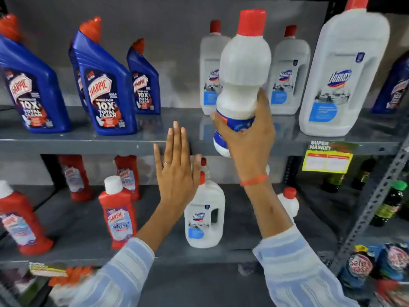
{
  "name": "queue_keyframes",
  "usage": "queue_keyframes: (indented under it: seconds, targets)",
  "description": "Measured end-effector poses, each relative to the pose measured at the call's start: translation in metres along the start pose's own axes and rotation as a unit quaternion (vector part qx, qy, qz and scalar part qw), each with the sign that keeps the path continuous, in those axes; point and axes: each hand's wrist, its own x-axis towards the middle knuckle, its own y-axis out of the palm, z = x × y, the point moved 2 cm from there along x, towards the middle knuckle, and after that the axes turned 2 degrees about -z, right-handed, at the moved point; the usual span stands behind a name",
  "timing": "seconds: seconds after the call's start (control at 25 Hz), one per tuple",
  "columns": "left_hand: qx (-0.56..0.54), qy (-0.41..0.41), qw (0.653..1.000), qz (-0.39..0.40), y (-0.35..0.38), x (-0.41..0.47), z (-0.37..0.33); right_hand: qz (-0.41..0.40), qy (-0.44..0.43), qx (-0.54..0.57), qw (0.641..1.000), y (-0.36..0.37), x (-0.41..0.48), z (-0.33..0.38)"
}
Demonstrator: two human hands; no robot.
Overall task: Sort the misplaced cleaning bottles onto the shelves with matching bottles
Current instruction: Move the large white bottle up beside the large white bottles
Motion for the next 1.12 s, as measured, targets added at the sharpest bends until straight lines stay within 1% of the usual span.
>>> queue_keyframes:
  seconds: [0.08, 0.12, 0.16, 0.24, 0.32, 0.44, 0.52, 0.56, 0.68, 0.8, 0.84, 0.88, 0.96, 1.0, 1.04, 1.08, 1.12]
  targets:
    - [-0.031, 0.001, 0.999, 0.01, 0.005, -0.04, -0.006, 0.013, -0.007, 0.008, 1.0, -0.023, -0.026, -0.008]
    - [-0.037, -0.001, 0.999, 0.023, 0.011, -0.062, -0.006, 0.027, 0.009, 0.008, 1.0, -0.032, -0.043, -0.019]
    - [-0.039, -0.006, 0.998, 0.043, 0.019, -0.085, -0.003, 0.041, 0.038, 0.002, 0.998, -0.04, -0.06, -0.034]
    - [-0.049, -0.041, 0.991, 0.117, 0.037, -0.128, 0.012, 0.065, 0.113, -0.027, 0.991, -0.05, -0.091, -0.072]
    - [-0.036, -0.08, 0.97, 0.228, 0.058, -0.166, 0.035, 0.087, 0.186, -0.07, 0.976, -0.053, -0.121, -0.121]
    - [0.0, -0.099, 0.916, 0.389, 0.085, -0.218, 0.071, 0.111, 0.289, -0.111, 0.944, -0.053, -0.155, -0.187]
    - [0.021, -0.117, 0.887, 0.447, 0.098, -0.235, 0.084, 0.12, 0.327, -0.124, 0.929, -0.049, -0.167, -0.215]
    - [0.029, -0.12, 0.884, 0.451, 0.103, -0.24, 0.086, 0.124, 0.334, -0.128, 0.926, -0.048, -0.171, -0.223]
    - [0.038, -0.09, 0.887, 0.451, 0.111, -0.247, 0.092, 0.144, 0.338, -0.131, 0.921, -0.042, -0.175, -0.239]
    - [0.039, -0.085, 0.875, 0.475, 0.113, -0.248, 0.093, 0.183, 0.324, -0.133, 0.918, -0.039, -0.178, -0.247]
    - [0.039, -0.083, 0.876, 0.474, 0.112, -0.247, 0.093, 0.175, 0.323, -0.134, 0.921, -0.04, -0.18, -0.243]
    - [0.04, -0.08, 0.875, 0.476, 0.112, -0.248, 0.093, 0.149, 0.311, -0.144, 0.927, -0.042, -0.184, -0.238]
    - [0.047, -0.075, 0.875, 0.477, 0.114, -0.248, 0.094, 0.083, 0.251, -0.173, 0.949, -0.044, -0.192, -0.216]
    - [0.051, -0.073, 0.878, 0.47, 0.114, -0.249, 0.094, 0.074, 0.212, -0.168, 0.96, -0.041, -0.199, -0.201]
    - [0.055, -0.071, 0.88, 0.466, 0.113, -0.25, 0.094, 0.092, 0.178, -0.153, 0.968, -0.035, -0.206, -0.185]
    - [0.056, -0.07, 0.878, 0.47, 0.113, -0.25, 0.094, 0.126, 0.163, -0.131, 0.97, -0.025, -0.216, -0.172]
    - [0.057, -0.07, 0.874, 0.477, 0.114, -0.249, 0.094, 0.163, 0.169, -0.111, 0.966, -0.013, -0.226, -0.163]
